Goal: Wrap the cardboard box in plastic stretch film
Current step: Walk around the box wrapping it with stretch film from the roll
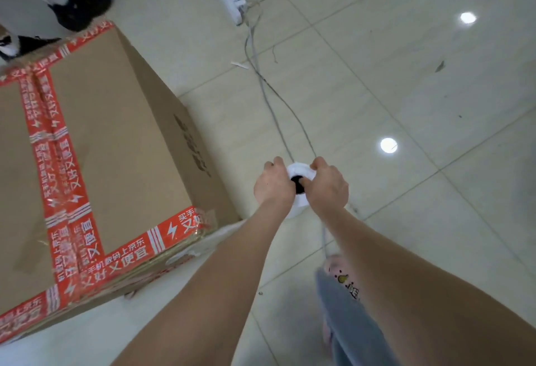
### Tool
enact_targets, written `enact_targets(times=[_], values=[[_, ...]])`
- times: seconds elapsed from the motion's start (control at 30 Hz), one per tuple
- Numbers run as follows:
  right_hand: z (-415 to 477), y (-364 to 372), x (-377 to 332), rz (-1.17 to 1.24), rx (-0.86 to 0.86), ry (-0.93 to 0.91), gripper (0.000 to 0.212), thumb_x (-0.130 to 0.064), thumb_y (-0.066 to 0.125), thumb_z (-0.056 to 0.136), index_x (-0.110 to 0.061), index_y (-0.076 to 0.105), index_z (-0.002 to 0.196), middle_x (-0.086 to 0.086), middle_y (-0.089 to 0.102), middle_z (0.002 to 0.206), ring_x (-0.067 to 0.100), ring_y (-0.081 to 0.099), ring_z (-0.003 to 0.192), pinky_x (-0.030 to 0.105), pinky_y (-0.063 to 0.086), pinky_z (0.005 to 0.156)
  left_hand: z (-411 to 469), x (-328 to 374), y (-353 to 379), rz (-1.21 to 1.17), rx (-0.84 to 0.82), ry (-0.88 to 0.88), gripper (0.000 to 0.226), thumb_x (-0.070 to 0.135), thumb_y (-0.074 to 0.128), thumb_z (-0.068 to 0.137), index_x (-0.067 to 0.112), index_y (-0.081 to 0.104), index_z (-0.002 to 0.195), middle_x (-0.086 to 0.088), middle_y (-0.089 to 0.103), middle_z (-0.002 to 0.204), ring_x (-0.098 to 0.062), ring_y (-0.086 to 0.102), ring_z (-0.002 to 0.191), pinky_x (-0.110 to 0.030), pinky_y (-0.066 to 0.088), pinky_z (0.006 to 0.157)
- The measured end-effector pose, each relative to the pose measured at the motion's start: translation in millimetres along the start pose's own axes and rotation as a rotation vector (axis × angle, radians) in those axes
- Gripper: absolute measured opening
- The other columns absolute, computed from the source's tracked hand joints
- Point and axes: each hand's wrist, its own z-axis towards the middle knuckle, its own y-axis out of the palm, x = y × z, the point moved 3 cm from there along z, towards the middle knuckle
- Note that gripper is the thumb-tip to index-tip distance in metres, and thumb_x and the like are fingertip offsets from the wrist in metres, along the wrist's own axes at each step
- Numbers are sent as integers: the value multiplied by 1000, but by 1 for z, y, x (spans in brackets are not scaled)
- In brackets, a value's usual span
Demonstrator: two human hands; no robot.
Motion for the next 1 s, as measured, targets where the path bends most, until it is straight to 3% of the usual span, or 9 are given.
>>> enact_targets(times=[0.17, 0.33, 0.5, 0.73, 0.9, 1.0], values=[[9, -10, -12, -106, -161, -49, 21, -26, 59, 83, -19, 53, 102, 5, 55, 100, 25, 52, 79, 29, 36, 65, 5, 6, -4, 225, -25, 71, 33, 12, 49, 89, 17, 46, 121, -6, 45, 120, -23, 44, 112, -32, 38, 64], [15, -10, -19, -196, -227, -95, 26, -21, 60, 82, -15, 51, 105, 5, 55, 103, 27, 58, 92, 29, 36, 65, 9, 7, -7, 332, -75, 70, 32, 14, 47, 91, 17, 45, 123, -6, 46, 120, -24, 47, 110, -31, 35, 62], [25, -12, -35, -310, -242, -191, 22, -19, 58, 83, -14, 50, 104, 5, 54, 103, 25, 56, 87, 29, 34, 63, 25, 7, -20, 234, -99, 28, 28, 11, 53, 87, 11, 48, 114, -6, 50, 113, -26, 54, 99, -31, 36, 63], [48, -18, -76, -435, -268, -403, 28, -16, 55, 87, -17, 52, 114, 5, 50, 116, 25, 51, 107, 31, 37, 68, 41, -3, -40, -65, -21, -223, 21, 9, 54, 85, 9, 51, 105, -7, 54, 107, -31, 59, 91, -33, 41, 63], [61, -20, -83, -261, -253, -272, 39, -16, 57, 88, -20, 48, 125, 5, 47, 123, 26, 46, 114, 30, 35, 71, 62, -1, -48, -104, -23, -268, 24, 10, 55, 86, 8, 51, 109, -9, 53, 111, -33, 60, 95, -37, 47, 73], [67, -21, -79, -184, -235, -130, 37, -19, 59, 88, -16, 46, 122, 7, 47, 120, 29, 52, 108, 31, 35, 70, 71, 4, -50, -118, -39, -237, 29, 9, 54, 86, 11, 50, 115, -8, 52, 115, -31, 59, 98, -36, 47, 75]])
